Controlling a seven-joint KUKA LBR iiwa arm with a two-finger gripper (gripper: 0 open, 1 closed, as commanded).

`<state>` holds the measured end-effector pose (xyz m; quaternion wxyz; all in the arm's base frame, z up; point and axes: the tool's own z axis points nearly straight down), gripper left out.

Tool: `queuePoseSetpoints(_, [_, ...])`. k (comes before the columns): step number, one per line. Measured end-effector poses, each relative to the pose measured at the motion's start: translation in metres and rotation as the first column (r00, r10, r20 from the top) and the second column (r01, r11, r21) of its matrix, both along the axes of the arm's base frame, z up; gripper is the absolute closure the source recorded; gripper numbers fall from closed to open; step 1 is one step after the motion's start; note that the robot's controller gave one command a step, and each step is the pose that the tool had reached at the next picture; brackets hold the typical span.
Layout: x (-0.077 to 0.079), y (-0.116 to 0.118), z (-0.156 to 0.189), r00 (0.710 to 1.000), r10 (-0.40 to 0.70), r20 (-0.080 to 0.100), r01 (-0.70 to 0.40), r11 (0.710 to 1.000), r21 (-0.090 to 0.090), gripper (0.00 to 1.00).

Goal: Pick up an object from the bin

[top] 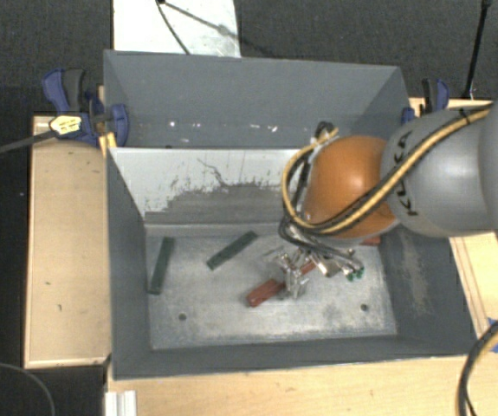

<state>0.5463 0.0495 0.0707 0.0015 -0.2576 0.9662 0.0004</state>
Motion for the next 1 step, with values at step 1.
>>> queuePoseSetpoints(1, [-0.0102, 0.0179, 0.1729, 0.999, 0.047, 0.008, -0.047, 0.999, 0.0, 1.0])
